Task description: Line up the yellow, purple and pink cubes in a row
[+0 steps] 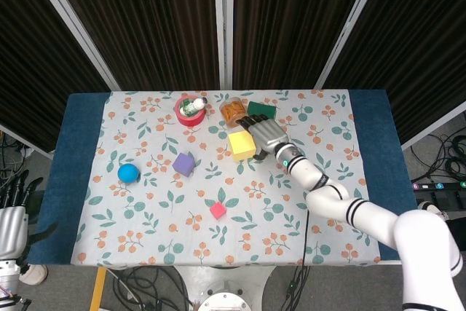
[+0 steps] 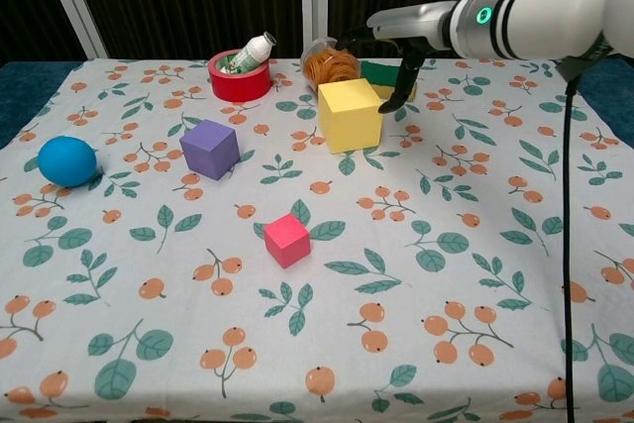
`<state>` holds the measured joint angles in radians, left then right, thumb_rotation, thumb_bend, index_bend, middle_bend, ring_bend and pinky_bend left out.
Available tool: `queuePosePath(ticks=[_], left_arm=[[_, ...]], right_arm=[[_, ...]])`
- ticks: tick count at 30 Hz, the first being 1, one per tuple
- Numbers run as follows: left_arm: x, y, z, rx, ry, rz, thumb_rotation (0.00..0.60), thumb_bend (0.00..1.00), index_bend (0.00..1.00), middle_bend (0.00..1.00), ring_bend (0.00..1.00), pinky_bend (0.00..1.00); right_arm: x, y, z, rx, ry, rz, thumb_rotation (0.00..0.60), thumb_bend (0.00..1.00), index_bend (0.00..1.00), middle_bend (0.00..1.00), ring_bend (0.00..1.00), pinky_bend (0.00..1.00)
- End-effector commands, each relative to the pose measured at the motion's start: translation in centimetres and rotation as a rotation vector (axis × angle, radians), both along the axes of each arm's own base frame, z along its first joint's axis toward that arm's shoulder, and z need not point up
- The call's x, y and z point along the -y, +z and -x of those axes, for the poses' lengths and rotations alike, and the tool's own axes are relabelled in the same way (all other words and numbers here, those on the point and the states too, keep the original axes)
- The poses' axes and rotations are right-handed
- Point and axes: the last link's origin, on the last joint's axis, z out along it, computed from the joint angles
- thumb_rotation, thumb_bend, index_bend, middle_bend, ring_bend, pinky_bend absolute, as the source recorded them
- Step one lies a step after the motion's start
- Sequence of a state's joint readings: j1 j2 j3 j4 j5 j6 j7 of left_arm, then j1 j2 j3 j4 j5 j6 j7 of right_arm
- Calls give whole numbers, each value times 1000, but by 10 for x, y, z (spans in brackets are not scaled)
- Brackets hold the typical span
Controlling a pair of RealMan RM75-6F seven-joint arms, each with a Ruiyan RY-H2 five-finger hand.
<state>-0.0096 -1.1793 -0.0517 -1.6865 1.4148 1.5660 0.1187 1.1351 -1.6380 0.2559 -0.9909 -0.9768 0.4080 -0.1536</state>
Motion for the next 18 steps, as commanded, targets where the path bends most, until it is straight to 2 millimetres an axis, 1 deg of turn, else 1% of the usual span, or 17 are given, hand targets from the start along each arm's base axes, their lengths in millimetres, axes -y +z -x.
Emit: queuePosePath(ticks=[1, 5, 7, 9, 10, 12, 14, 18], left_arm=[[2, 0, 3, 6, 7, 0, 600, 121, 186, 66, 51, 144], [2, -1, 4, 10, 5, 3, 600, 121, 186, 66, 51, 144], [1, -1, 5, 11, 3, 3, 600, 122, 186, 66, 51, 144], [1, 0, 5, 13, 1, 0, 600, 121, 186, 65, 51, 144], [1, -1, 5, 13, 1, -1, 600, 121, 186, 65, 51, 144], [0, -1, 5, 13, 1, -1, 600, 120, 186, 66, 51, 144], [0, -2, 4, 12, -2, 0, 600, 120, 186, 66, 51, 144], [-2, -2, 3, 10, -9, -1, 600, 121, 186, 65, 51, 144]], right_arm=[[1, -20, -4, -35, -21, -30, 600, 125, 0, 57, 0, 88], [3, -27, -5, -57, -28, -33, 600, 128, 0, 66, 0, 88], [4, -29, -4, -61, -33, -32, 600, 144, 4, 86, 0, 89], [4, -30, -4, -60, -31, -15, 600, 176, 42, 136, 0, 98], [4, -30, -3, -63, -29, -8, 600, 205, 85, 182, 3, 107], [3, -28, -1, -63, -25, 7, 600, 233, 127, 233, 17, 115], [1, -25, -2, -50, -16, 19, 600, 243, 150, 277, 49, 120], [-9, -12, -6, -20, 29, 42, 600, 246, 196, 348, 109, 137]])
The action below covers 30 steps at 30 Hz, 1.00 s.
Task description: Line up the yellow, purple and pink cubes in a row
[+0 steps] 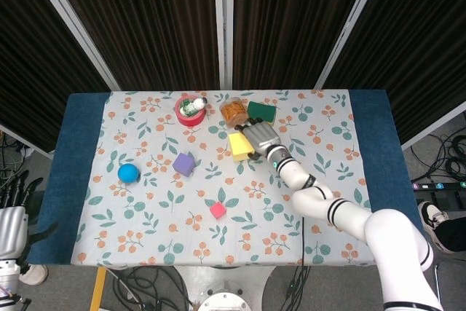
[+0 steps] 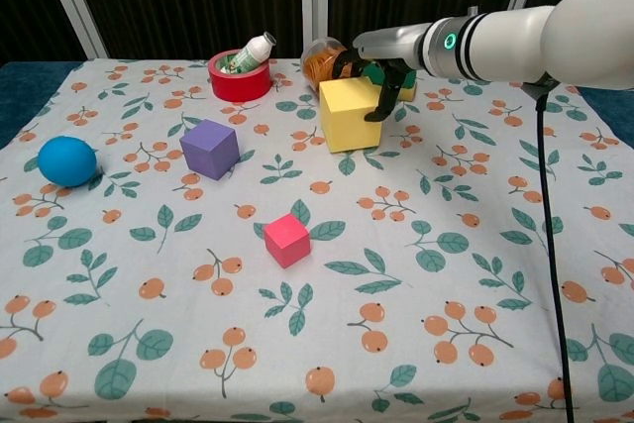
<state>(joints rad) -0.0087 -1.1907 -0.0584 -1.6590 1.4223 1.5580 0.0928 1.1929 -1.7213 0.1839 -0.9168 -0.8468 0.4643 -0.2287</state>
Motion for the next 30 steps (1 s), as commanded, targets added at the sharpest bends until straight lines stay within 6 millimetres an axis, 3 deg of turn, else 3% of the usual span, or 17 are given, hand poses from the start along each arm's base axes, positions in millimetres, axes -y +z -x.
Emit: queuePosePath(ticks=[1, 7, 13, 19, 30], left_arm=[[-1, 0, -1, 0, -3, -1, 600, 121, 186, 66, 51, 144], [-1, -1, -3, 4, -12, -2, 600, 119, 186, 66, 51, 144], [1, -2, -1, 11, -10, -3, 600, 119, 186, 66, 51, 144], [2, -2, -1, 15, -11, -3, 600, 119, 186, 66, 51, 144], [4, -4, 4, 19, -4, -3, 600, 119, 186, 66, 51, 144]], right_arm=[[-12, 14, -2, 21, 41, 15, 600, 246, 205, 358, 117, 141], [-40, 25, -10, 55, 69, -1, 600, 244, 207, 371, 125, 141], [-65, 16, -11, 72, 39, 0, 600, 242, 207, 373, 125, 141], [-64, 1, -7, 106, -48, 37, 600, 241, 207, 375, 125, 141], [-55, -19, -23, 137, -82, 52, 600, 241, 206, 370, 125, 143]])
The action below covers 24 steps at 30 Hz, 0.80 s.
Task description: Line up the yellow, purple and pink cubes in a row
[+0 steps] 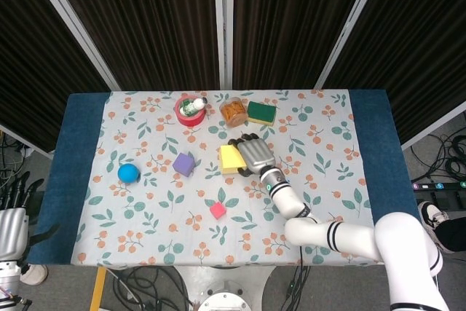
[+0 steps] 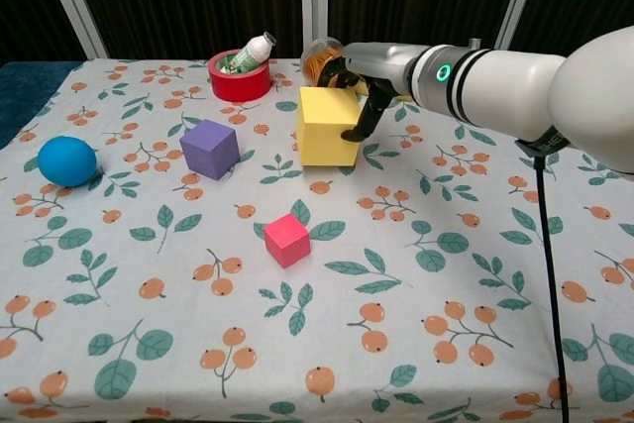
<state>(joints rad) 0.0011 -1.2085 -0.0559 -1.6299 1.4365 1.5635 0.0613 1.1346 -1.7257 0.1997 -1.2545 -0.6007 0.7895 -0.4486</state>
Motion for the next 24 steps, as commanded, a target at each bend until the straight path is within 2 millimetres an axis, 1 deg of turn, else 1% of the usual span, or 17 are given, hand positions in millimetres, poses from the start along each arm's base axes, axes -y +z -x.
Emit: queuePosePath(ticks=[1, 8, 11, 13, 15, 16, 17, 19, 22, 24], left_arm=[[0, 0, 1, 1, 3, 0, 600, 119, 186, 65, 51, 144], [2, 0, 3, 1, 14, 0, 600, 119, 186, 65, 51, 144], [3, 0, 4, 2, 14, 2, 600, 119, 186, 65, 51, 144], [3, 0, 4, 1, 12, 1, 600, 119, 186, 65, 51, 144], [4, 0, 4, 0, 11, -2, 600, 119, 186, 65, 51, 144], [4, 0, 4, 0, 11, -3, 600, 118, 186, 66, 51, 144], [5, 0, 5, -1, 12, -4, 600, 118, 186, 66, 51, 144], [4, 1, 5, -1, 11, -5, 600, 117, 186, 66, 51, 144], [1, 2, 4, -8, 0, -4, 600, 114, 186, 66, 51, 144], [-3, 3, 2, -16, -15, -3, 600, 112, 186, 66, 51, 144]], right_arm=[[5, -6, -6, -8, 0, 10, 600, 241, 206, 369, 125, 143], [18, -18, -22, -28, 1, 22, 600, 241, 200, 358, 124, 146], [20, -25, -29, -21, -5, 15, 600, 240, 175, 334, 117, 148], [21, -28, -33, -24, -3, 9, 600, 240, 132, 293, 103, 145], [21, -30, -35, -39, 6, 1, 600, 238, 78, 223, 69, 128], [21, -30, -35, -48, 11, -2, 600, 236, 37, 159, 35, 104], [20, -30, -36, -55, 16, -3, 600, 235, 12, 106, 15, 81], [19, -26, -36, -62, 27, -2, 600, 235, 0, 29, 0, 41], [17, -15, -32, -65, 42, 2, 600, 235, 0, 0, 0, 9], [14, -1, -26, -70, 54, 14, 600, 235, 0, 0, 0, 0]])
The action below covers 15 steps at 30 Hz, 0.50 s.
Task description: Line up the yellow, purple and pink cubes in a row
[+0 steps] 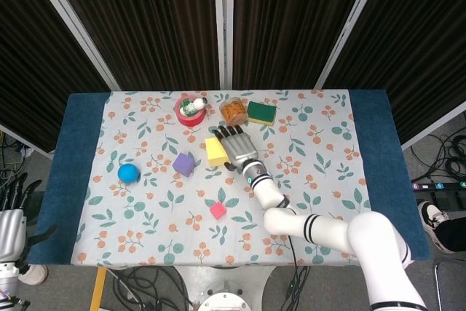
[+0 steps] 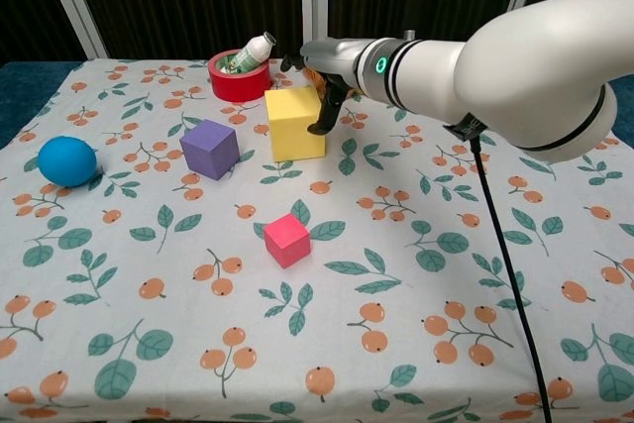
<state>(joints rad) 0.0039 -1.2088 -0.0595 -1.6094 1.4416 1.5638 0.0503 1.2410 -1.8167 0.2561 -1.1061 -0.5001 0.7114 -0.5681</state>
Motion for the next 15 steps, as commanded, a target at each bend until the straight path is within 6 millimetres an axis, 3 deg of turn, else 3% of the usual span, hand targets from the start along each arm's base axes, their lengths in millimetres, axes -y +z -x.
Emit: queuePosePath(ticks=[1, 8, 15], left_arm=[[-6, 3, -3, -9, -21, 0, 600, 112, 186, 66, 51, 144], [-39, 11, -17, -20, -146, 35, 600, 104, 186, 66, 51, 144], [-96, 4, -51, 1, -323, 154, 600, 97, 266, 78, 51, 144]], right_arm=[[-4, 27, 12, -10, 24, 26, 600, 235, 0, 0, 0, 0], [-26, 109, 56, -16, 51, 122, 600, 235, 0, 0, 0, 0], [-62, 188, 119, -30, 11, 245, 600, 235, 0, 0, 0, 0]])
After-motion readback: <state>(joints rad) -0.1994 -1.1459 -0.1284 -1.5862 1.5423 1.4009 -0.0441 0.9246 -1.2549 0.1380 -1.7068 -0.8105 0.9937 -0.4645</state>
